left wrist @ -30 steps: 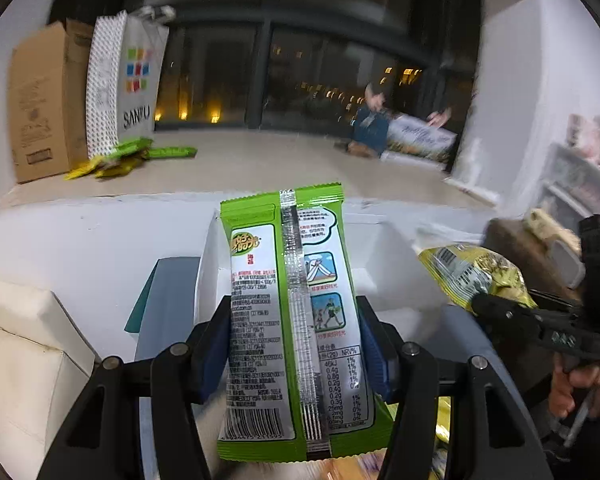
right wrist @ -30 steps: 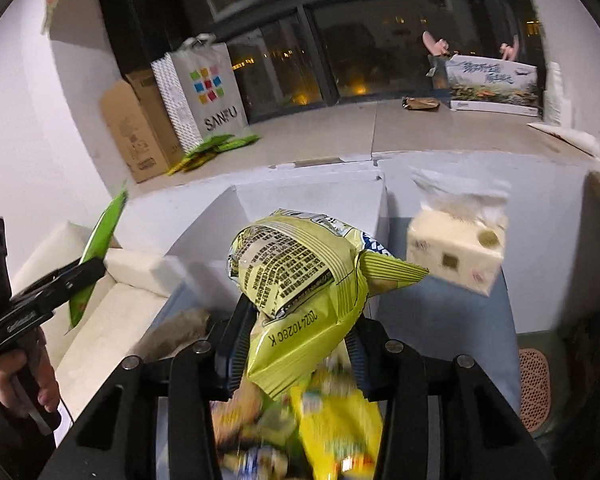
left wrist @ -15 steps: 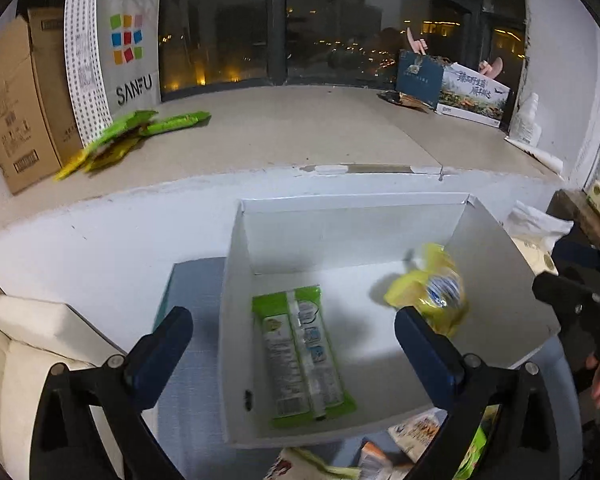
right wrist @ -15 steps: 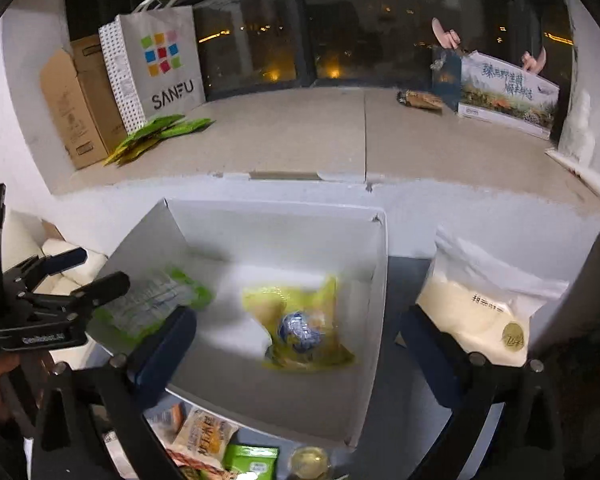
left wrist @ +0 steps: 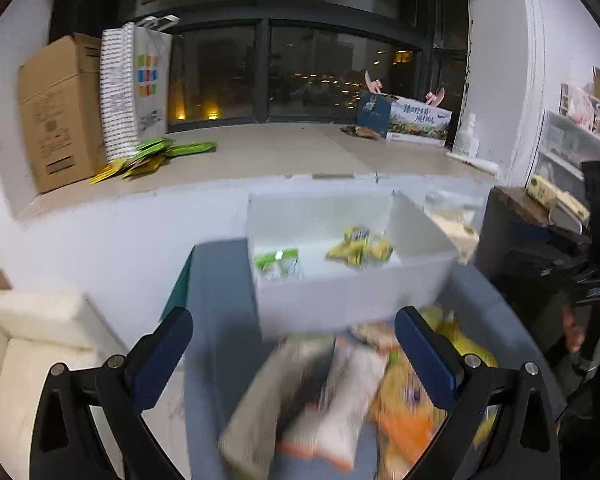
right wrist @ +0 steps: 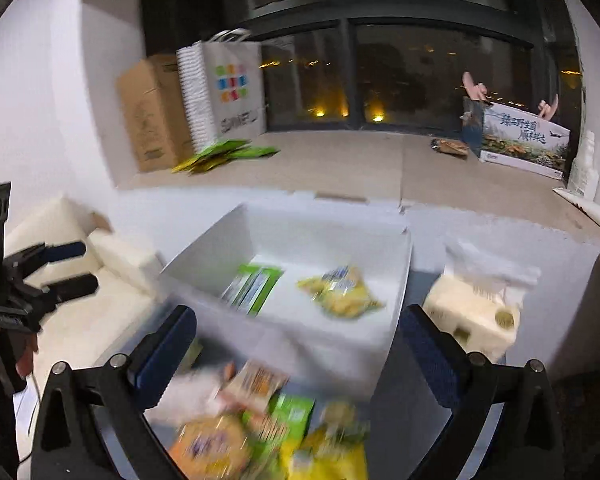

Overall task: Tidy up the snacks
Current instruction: 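Drop both packs into the white box and open both tools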

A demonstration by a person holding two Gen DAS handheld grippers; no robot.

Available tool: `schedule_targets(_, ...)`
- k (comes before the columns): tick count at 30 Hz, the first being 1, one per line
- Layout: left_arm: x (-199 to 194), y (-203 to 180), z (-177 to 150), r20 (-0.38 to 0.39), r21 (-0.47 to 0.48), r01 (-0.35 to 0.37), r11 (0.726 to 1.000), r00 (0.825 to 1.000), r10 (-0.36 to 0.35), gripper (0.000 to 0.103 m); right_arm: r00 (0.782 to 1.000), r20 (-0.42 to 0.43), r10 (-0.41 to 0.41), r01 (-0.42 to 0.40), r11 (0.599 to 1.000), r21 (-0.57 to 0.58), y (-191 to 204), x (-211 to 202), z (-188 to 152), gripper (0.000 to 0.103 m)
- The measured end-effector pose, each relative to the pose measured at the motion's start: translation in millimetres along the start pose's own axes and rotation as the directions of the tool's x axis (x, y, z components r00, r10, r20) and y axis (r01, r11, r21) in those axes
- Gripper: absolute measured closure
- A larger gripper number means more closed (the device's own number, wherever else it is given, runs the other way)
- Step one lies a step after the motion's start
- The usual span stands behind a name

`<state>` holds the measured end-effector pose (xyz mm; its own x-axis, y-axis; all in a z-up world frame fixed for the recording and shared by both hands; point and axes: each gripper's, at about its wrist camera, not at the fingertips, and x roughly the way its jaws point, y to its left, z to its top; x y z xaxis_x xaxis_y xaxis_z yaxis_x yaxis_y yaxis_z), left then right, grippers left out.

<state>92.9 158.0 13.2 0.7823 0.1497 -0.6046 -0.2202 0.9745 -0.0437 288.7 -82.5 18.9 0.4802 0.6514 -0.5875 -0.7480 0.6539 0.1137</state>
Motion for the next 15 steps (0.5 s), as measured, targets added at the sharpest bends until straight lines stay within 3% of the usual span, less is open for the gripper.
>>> schedule_targets(4,-32.7,-11.0,-51.9,-0.025,-0.021,0.091,0.996,0.996,-0.091,0.0,0.995,0.025,0.096,-0.096,0.995,-0.004,21.6,-48.1,-35.4,0.0)
schedule_targets(9,-53.0,-35.7,-108.6,-0.066,-0.042,0.107,0.993,0.992,-0.11,0.0,0.99,0.046,0.13,-0.13,0.991,-0.008,44.0,-97.4,-80.1,0.0)
schedule_targets(11,-56.5,-43.2,-117.6,-0.067,-0.047,0.141,0.989,0.987,-0.144,0.0,0.99,0.059,0.13,-0.13,0.992,-0.001,51.4,-114.0,-100.1,0.0)
schedule_targets(15,-55.0,-49.5,-112.7,-0.064,-0.046,0.135,0.99,0.988,-0.138,0.0,0.99,0.047,0.133,-0.133,0.991,0.012,61.1,-133.4,-130.9,0.0)
